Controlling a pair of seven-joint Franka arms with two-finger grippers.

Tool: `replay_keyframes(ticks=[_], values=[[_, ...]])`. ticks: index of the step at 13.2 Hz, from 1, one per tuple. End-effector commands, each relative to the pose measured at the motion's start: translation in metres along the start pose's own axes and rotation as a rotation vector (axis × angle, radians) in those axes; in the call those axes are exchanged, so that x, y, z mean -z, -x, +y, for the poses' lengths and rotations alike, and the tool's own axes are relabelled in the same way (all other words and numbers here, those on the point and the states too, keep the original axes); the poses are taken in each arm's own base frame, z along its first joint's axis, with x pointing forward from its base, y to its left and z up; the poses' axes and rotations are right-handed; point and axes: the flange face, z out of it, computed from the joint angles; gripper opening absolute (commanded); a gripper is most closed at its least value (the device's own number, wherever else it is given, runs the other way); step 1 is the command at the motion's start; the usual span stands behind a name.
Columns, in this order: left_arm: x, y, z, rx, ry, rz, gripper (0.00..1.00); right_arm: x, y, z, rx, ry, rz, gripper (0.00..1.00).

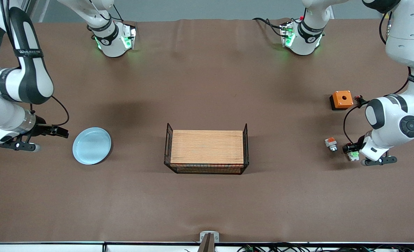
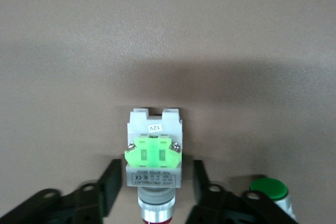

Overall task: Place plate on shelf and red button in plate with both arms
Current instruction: 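Grasp the red button with the left gripper while the right gripper grasps the plate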

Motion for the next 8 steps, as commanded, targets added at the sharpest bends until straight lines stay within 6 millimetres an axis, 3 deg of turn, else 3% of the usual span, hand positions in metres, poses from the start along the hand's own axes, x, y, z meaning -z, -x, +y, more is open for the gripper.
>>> replay_keyframes(ticks=[1, 2, 4, 8], values=[[-0.001, -0.002, -0.001, -0.02, -0.01, 0.009, 0.09, -0.022, 0.015, 0.006, 0.027, 0.007, 0.052, 1.0], [0.004, -0.003, 0.0, -0.023, -0.011, 0.015, 0.02, -0.039, 0.017, 0.008, 0.027, 0.004, 0.058, 1.0], [0.024, -0.006, 0.001, -0.025, -0.013, 0.038, 0.01, -0.063, 0.017, 0.017, 0.02, -0.002, 0.063, 1.0], [0.089, -0.006, 0.026, -0.061, -0.003, 0.028, 0.0, -0.11, 0.016, 0.03, -0.006, -0.021, 0.051, 1.0]])
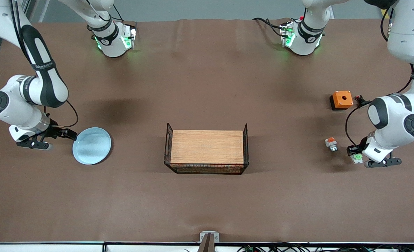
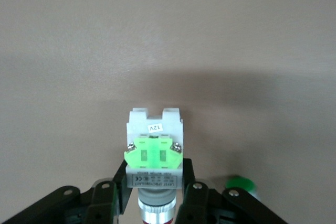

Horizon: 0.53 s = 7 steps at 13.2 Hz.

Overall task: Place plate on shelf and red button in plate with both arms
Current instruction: 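Grasp the red button with the left gripper while the right gripper grasps the plate, then lift the blue plate with the right gripper while the left gripper holds the button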

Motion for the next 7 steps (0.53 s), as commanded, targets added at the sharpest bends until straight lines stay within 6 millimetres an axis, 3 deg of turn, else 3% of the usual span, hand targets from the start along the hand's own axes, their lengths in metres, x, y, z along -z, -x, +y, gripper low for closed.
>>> replay_keyframes(ticks=[1, 4, 7], values=[[0.062, 0.005, 0.021, -0.05, -0.008, -0.011, 0.0, -0.025, 0.002, 0.013, -0.011, -0.008, 0.003, 0.99], [0.102, 0.006, 0.038, -0.068, -0.006, -0.009, 0.0, -0.047, 0.005, 0.012, -0.053, -0.036, -0.02, 0.97], [0.133, 0.004, 0.056, -0.091, -0.004, 0.017, 0.0, -0.058, 0.005, 0.009, -0.079, -0.057, -0.017, 0.79]])
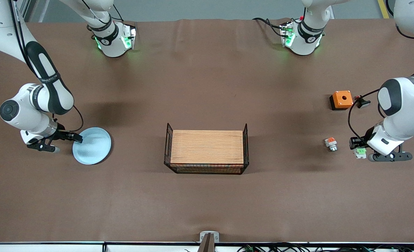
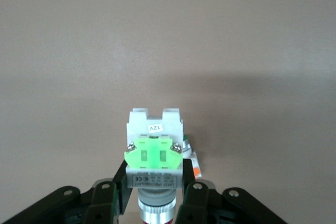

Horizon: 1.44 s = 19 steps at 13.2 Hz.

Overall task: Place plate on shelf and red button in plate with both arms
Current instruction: 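Lift the blue plate with the right gripper while the left gripper holds the button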

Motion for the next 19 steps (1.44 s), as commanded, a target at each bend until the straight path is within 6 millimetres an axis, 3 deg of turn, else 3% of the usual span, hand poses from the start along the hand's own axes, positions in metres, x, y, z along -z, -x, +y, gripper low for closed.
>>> replay_keyframes(ticks=[1, 7, 10, 12, 17, 19], values=[[0.028, 0.0, 0.011, -0.02, -0.014, 0.011, 0.0, -0.006, -0.001, -0.002, -0.015, -0.021, 0.006, 0.72], [0.071, -0.005, 0.029, -0.027, -0.007, -0.03, 0.0, -0.013, 0.001, -0.007, -0.009, -0.024, -0.01, 0.41], [0.097, -0.012, 0.036, -0.033, -0.002, -0.043, 0.0, -0.014, 0.001, -0.009, 0.003, -0.025, -0.011, 0.22], [0.106, -0.012, 0.04, -0.039, 0.0, -0.054, 0.0, -0.011, -0.001, -0.013, 0.01, -0.027, -0.004, 0.03], [0.126, -0.014, 0.059, -0.032, 0.007, -0.07, 0.0, -0.005, -0.003, -0.024, 0.013, -0.036, -0.001, 0.0], [0.128, -0.013, 0.064, -0.024, 0.008, -0.069, 0.0, 0.015, -0.006, -0.033, 0.031, -0.034, 0.008, 0.01]])
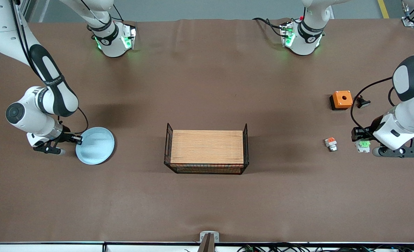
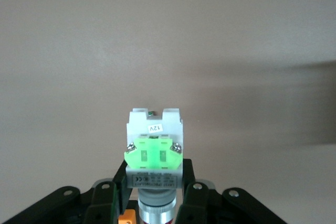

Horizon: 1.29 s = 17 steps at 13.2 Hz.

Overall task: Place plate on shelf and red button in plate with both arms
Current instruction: 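Lift the blue plate with the right gripper while the left gripper holds the button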

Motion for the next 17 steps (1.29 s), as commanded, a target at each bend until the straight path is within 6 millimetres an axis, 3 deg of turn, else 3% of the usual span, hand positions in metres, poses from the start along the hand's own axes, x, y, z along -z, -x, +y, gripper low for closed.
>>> replay_keyframes(ticks=[1, 4, 8, 10, 13, 15, 17], values=[[0.011, 0.002, 0.011, 0.006, 0.0, -0.002, 0.0, 0.031, -0.001, -0.025, 0.032, -0.009, -0.02, 0.01], [0.014, 0.005, 0.021, 0.022, 0.002, -0.01, 0.0, 0.079, -0.006, -0.044, 0.067, -0.002, -0.091, 0.0], [0.011, 0.011, 0.039, 0.054, 0.003, -0.053, 0.0, 0.158, 0.019, -0.066, 0.05, 0.018, -0.157, 0.01], [0.011, 0.011, 0.04, 0.057, 0.003, -0.055, 0.0, 0.206, 0.042, -0.076, 0.025, 0.035, -0.201, 0.01], [0.014, 0.013, 0.055, 0.082, 0.006, -0.054, 0.0, 0.275, 0.088, -0.116, -0.069, 0.042, -0.245, 0.01], [0.012, 0.013, 0.056, 0.101, 0.004, -0.057, 0.0, 0.312, 0.124, -0.154, -0.135, 0.061, -0.256, 0.01], [0.013, 0.013, 0.058, 0.102, 0.005, -0.057, 0.0, 0.342, 0.163, -0.206, -0.238, 0.102, -0.243, 0.01]])
